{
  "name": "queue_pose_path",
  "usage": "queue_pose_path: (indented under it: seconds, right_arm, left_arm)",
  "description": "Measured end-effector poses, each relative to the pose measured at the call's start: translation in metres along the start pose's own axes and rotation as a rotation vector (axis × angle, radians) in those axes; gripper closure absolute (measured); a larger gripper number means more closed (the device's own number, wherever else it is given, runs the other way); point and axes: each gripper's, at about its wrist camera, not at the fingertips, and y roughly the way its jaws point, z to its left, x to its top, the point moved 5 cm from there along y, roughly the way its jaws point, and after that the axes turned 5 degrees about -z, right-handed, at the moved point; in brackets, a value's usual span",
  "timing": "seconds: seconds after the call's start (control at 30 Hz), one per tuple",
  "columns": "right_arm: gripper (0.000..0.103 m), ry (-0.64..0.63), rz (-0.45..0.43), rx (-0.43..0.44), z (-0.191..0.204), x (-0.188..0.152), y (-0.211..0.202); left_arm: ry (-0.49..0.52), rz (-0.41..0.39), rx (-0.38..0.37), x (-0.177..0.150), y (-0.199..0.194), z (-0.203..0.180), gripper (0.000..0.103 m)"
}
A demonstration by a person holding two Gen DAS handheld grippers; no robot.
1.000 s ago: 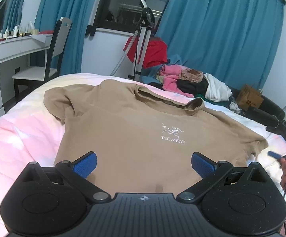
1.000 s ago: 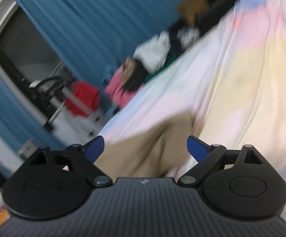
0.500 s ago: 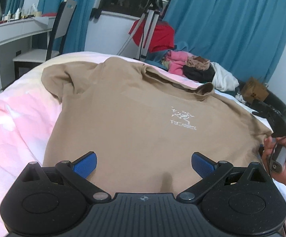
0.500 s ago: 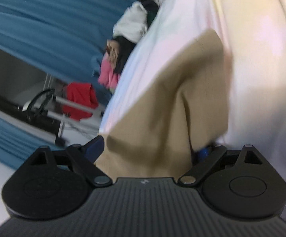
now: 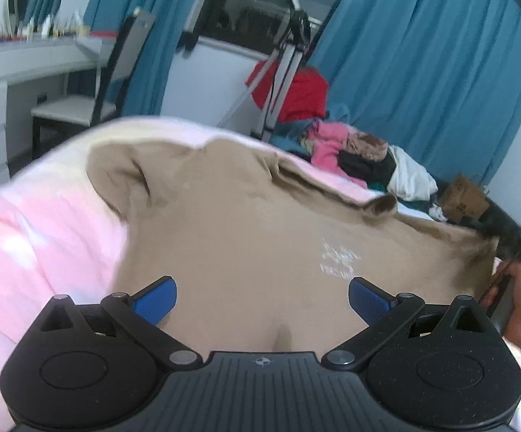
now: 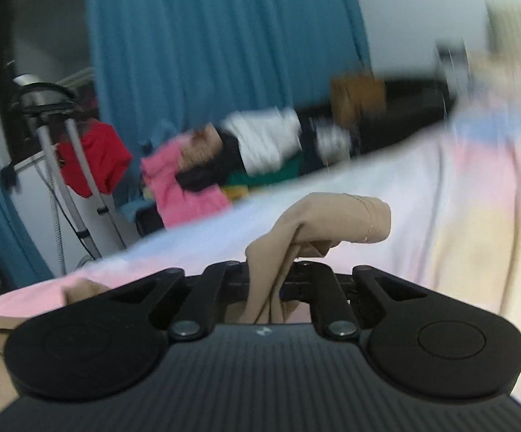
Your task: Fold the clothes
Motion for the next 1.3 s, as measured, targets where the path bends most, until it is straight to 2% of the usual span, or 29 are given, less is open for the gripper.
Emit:
queue_pose_path:
  seconds: [0.13, 0.23, 0.37, 0.5, 0.53, 0.57, 0.6, 0.63, 0.67, 0.7, 0.8, 1.0, 1.13, 1.3]
  right_arm:
    - [0.091, -0.235, -0.147, 0.121, 0.080, 0.014, -0.046]
    - [0.091, -0.381, -0.164, 0.239, 0.144, -0.006, -0.074]
    - [0.091, -0.527, -0.078, 0.357, 0.205, -0.066, -0.087]
    - [0.088, -0.559, 0.077, 0.426, 0.225, -0.120, -0.076]
    - [0.087, -0.537, 0.117, 0.445, 0.224, -0.125, -0.071]
    - [0.074, -0.502, 0.157, 0.468, 0.221, -0.128, -0.065]
    - [0.048, -0.460, 0.194, 0.502, 0.218, -0.129, -0.062]
    - [0.034, -0.428, 0.207, 0.529, 0.217, -0.127, -0.063]
    - [0.015, -0.406, 0.206, 0.549, 0.216, -0.123, -0.064]
    - [0.011, -0.392, 0.195, 0.560, 0.213, -0.117, -0.070]
    - [0.011, -0.357, 0.158, 0.571, 0.201, -0.092, -0.098]
    - [0.011, -0.139, 0.173, 0.592, 0.144, -0.041, -0.166]
    - [0.011, -0.056, 0.181, 0.574, 0.097, -0.029, -0.224]
    - [0.011, -0.016, 0.109, 0.521, 0.047, -0.019, -0.292]
  left_arm:
    - [0.044, -0.050, 0.063, 0.015, -0.014, 0.012, 0.000]
    - [0.034, -0.083, 0.103, 0.025, -0.021, 0.026, 0.000]
    - [-0.008, -0.101, 0.148, 0.030, -0.021, 0.047, 0.000]
    - [-0.039, -0.083, 0.164, 0.027, -0.014, 0.064, 0.000]
    - [-0.044, -0.077, 0.165, 0.027, -0.011, 0.067, 0.000]
    - [-0.047, -0.072, 0.168, 0.026, -0.009, 0.069, 0.000]
    - [-0.049, -0.070, 0.167, 0.026, -0.006, 0.070, 0.000]
    - [-0.050, -0.068, 0.167, 0.026, -0.004, 0.071, 0.000]
    - [-0.050, -0.067, 0.166, 0.025, -0.002, 0.071, 0.000]
    - [-0.047, -0.066, 0.163, 0.025, 0.000, 0.070, 0.000]
    - [-0.039, -0.056, 0.144, 0.023, 0.002, 0.062, 0.000]
    - [-0.009, -0.065, 0.112, 0.020, -0.011, 0.046, 0.001]
    - [0.004, -0.074, 0.084, 0.019, -0.029, 0.035, 0.001]
    - [0.074, -0.100, 0.066, 0.012, -0.054, 0.018, 0.000]
